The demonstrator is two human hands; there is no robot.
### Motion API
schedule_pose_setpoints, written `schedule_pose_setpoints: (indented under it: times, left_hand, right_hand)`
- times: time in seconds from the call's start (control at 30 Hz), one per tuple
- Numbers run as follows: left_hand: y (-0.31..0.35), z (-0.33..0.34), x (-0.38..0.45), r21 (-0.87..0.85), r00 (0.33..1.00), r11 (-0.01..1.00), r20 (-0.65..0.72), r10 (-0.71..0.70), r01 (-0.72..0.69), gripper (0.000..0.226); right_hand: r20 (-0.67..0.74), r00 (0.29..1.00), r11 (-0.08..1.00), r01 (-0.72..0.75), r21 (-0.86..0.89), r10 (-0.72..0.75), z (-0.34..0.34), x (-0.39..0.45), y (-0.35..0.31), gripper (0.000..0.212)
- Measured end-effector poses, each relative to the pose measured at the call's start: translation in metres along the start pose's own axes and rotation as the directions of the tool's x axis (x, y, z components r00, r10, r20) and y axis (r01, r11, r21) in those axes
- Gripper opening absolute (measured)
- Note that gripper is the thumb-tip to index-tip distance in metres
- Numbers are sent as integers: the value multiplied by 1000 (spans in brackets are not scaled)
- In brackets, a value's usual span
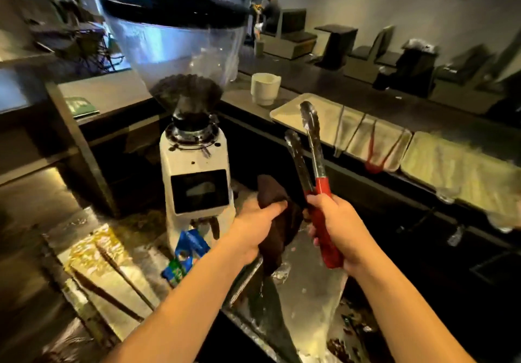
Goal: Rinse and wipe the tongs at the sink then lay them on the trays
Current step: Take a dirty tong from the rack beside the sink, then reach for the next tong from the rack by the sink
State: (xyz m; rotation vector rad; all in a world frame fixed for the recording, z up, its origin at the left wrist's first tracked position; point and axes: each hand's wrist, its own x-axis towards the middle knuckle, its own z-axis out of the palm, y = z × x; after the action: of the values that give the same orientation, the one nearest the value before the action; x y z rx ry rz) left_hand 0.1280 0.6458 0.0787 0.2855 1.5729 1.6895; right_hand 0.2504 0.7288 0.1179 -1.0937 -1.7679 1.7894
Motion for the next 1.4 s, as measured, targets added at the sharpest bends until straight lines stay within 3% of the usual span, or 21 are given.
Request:
schedule_pose_setpoints:
  times: [0.1, 0.23, 0.33, 0.43, 0.53, 0.67, 0.8, 0.97, 1.03, 1.17, 1.3, 1.4]
  left_hand:
    - [-4, 26, 22, 15, 998, 999, -44, -40, 40, 20]
    - [-10, 38, 44, 14, 998, 998, -32, -61, 62, 16]
    - [-14, 43, 55, 13, 995, 996, -51, -85, 86, 16]
    - [-14, 45, 67, 19, 994, 996, -63, -89, 90, 16]
    - [-11, 44, 74, 25, 996, 998, -64, -60, 62, 14]
    - [-8, 41, 79, 31, 996, 998, -76, -48, 50, 12]
    - [-11, 33, 83, 79, 995, 996, -97, -35, 42, 14]
    - [-16, 25, 82, 108, 993, 993, -118, -23, 36, 8]
    - [-17, 23, 79, 71, 992, 997, -118, -34, 43, 10]
    - [-16, 20, 70, 19, 994, 999, -96, -49, 51, 13]
    - [-16, 10, 56, -24, 998, 999, -52, -46, 44, 8]
    - [-24, -9, 38, -41, 993, 997, -89, -72, 68, 7]
  right_hand:
    - [-25, 997, 996, -75, 44, 76, -26, 34, -20, 20]
    - [-53, 997, 949, -71, -307, 58, -47, 93, -64, 19]
    - [-66, 997, 771, -67, -633, 33, -52, 140, -98, 24]
    - [-25, 1000, 543, -26, -840, 9, -49, 182, -121, 26]
    - [-16, 999, 344, -4, -939, -32, -40, 211, -129, 27]
    - [-59, 996, 224, -42, -974, -66, -28, 239, -120, 33]
    - [-101, 989, 244, -72, -967, -106, -23, 260, -107, 46]
    - [-171, 976, 414, -103, -904, -131, -22, 272, -102, 67]
    - [-184, 970, 401, -108, -910, -157, -23, 270, -103, 69]
    - [-165, 929, 279, -71, -958, -331, -25, 246, -110, 58]
    - [-31, 932, 331, 97, -939, -360, -18, 197, -97, 31]
    - [99, 930, 416, 252, -874, -354, -1, 149, -69, 30]
